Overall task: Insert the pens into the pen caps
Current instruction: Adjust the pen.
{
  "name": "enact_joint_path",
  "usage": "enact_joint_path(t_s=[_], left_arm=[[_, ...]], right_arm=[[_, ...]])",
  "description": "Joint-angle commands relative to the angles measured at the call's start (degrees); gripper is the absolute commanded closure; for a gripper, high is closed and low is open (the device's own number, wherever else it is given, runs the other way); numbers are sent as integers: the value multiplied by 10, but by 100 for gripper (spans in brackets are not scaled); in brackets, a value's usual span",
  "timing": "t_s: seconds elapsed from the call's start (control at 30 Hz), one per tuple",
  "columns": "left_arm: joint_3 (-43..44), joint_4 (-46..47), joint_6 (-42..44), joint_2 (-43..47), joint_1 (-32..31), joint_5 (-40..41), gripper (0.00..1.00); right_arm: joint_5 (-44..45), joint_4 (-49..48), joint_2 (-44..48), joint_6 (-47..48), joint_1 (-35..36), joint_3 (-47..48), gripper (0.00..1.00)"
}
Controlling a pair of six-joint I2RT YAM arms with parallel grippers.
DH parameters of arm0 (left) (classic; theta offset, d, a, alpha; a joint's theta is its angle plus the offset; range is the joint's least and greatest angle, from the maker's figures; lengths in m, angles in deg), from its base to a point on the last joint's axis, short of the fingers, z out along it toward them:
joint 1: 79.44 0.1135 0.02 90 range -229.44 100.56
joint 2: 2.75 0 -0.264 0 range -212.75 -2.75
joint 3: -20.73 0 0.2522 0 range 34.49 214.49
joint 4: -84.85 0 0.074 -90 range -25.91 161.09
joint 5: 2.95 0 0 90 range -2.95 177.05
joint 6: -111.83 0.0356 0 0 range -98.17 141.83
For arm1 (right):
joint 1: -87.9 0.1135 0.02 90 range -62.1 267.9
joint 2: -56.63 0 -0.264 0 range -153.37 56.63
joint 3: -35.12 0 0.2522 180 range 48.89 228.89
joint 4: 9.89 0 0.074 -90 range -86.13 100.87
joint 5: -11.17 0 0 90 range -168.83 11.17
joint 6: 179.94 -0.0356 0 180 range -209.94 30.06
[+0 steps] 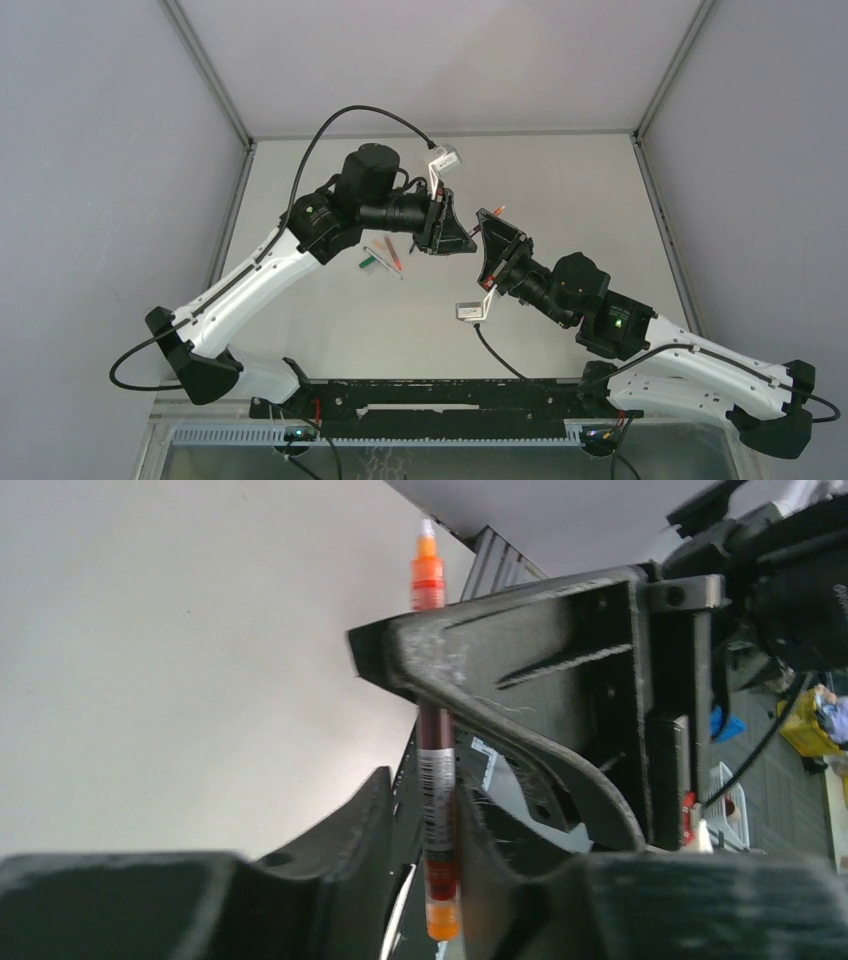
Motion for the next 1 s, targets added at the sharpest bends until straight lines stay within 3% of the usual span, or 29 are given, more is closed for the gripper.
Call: enact_joint_path(t_s=[0.0, 0.2, 0.47, 0.7, 0.8, 0.9, 0.97], left_arm=[[44, 9, 5, -3, -3, -10, 76], [45, 10, -2, -7, -3, -4, 100], [43, 5, -18, -11, 1, 54, 100], [-5, 59, -55, 27, 44, 92, 100], [-33, 86, -56, 56, 58, 112, 100], [-57, 117, -49, 81, 60, 121, 100], [-74, 142, -46, 96, 59, 116, 100]], right_arm=[[-11, -18, 4, 13, 1, 5, 100], [-19, -2, 9, 17, 1, 5, 91], [-36, 13, 24, 4, 13, 5, 57], [-44, 21, 56, -60, 35, -9, 50], [-76, -11, 78, -160, 39, -26, 51], [-122, -87, 91, -398, 41, -30, 54], [-95, -165, 81, -574, 38, -30, 55]])
